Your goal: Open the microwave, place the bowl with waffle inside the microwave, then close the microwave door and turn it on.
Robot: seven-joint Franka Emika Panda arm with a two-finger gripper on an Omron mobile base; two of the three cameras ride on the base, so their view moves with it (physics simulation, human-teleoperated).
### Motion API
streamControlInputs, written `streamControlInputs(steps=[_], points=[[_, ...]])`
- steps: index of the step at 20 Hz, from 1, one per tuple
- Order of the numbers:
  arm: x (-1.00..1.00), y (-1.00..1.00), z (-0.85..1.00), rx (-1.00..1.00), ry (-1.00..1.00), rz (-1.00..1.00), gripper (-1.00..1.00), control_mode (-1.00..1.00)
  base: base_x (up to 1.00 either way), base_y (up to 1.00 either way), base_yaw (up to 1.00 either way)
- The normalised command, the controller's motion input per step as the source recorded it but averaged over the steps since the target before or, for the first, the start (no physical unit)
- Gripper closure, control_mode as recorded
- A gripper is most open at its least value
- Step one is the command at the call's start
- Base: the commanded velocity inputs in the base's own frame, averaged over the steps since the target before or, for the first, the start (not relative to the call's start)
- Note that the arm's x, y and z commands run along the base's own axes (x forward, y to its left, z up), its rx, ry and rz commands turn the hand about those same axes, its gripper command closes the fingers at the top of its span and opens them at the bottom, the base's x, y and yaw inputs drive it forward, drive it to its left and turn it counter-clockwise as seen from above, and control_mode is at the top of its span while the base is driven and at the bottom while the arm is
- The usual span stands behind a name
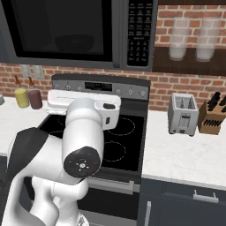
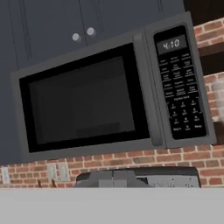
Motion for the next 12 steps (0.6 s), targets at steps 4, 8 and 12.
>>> streamControlInputs(steps=[4, 8, 12], points=[[0.21, 0.0, 0.0, -0.07, 0.0, 0.0, 1.0, -1.0, 0.0, 0.0, 0.0], [0.37, -0.03, 0.0, 0.0, 0.04, -0.02, 1.0, -1.0, 0.0, 0.0, 0.0], [0.12, -0.18, 0.03, 0.0, 0.0, -0.07, 1.0, -1.0, 0.0, 0.0, 0.0]])
